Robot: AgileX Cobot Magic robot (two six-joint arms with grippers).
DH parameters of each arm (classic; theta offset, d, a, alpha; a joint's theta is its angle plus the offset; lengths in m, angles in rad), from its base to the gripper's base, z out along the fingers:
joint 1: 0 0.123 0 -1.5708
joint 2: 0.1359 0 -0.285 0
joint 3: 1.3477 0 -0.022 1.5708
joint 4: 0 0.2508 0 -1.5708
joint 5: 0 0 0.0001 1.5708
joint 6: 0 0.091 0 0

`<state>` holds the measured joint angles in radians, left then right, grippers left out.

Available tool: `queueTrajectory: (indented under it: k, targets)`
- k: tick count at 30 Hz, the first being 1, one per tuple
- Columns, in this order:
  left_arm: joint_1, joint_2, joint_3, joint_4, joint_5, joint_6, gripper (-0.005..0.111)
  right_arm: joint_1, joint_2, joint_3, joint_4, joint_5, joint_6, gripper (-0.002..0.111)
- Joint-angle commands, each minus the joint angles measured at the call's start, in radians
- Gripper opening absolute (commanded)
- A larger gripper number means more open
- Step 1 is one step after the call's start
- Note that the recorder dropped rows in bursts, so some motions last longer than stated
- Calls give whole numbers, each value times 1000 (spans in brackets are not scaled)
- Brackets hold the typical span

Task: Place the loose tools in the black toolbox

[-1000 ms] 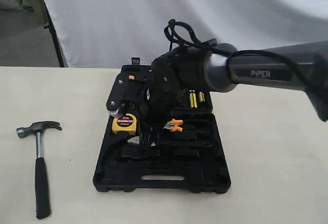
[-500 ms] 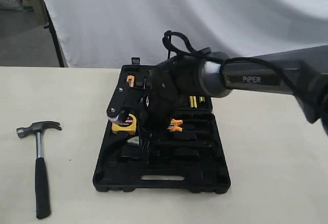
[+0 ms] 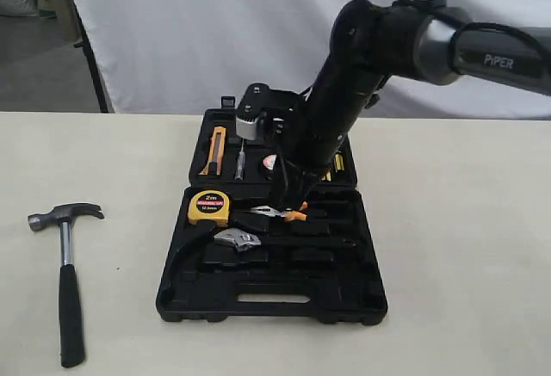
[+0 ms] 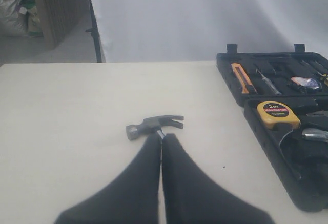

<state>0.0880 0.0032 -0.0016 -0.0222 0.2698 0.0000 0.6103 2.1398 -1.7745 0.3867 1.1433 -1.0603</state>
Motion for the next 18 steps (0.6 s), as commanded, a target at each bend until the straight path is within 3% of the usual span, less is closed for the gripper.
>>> queueTrajectory:
  k: [1, 8, 10, 14, 16, 18]
  targets:
    - [-5, -3, 2, -8, -1, 0, 1, -20, 72, -47, 29, 78, -42, 0]
    - [-5, -3, 2, -8, -1, 0, 1, -20, 101, -49, 30, -5, -86, 2]
    - [-5, -3, 2, -8, -1, 0, 1, -20, 101, -49, 30, -30, -84, 13]
    - [-5, -3, 2, -8, -1, 0, 1, -10, 101, -49, 30, -43, -89, 51]
    - [-5, -3, 2, -8, -1, 0, 1, -10, 101, -49, 30, -33, -98, 63]
    - [-5, -3, 2, -8, -1, 0, 1, -12, 101, -49, 30, -29, -98, 65]
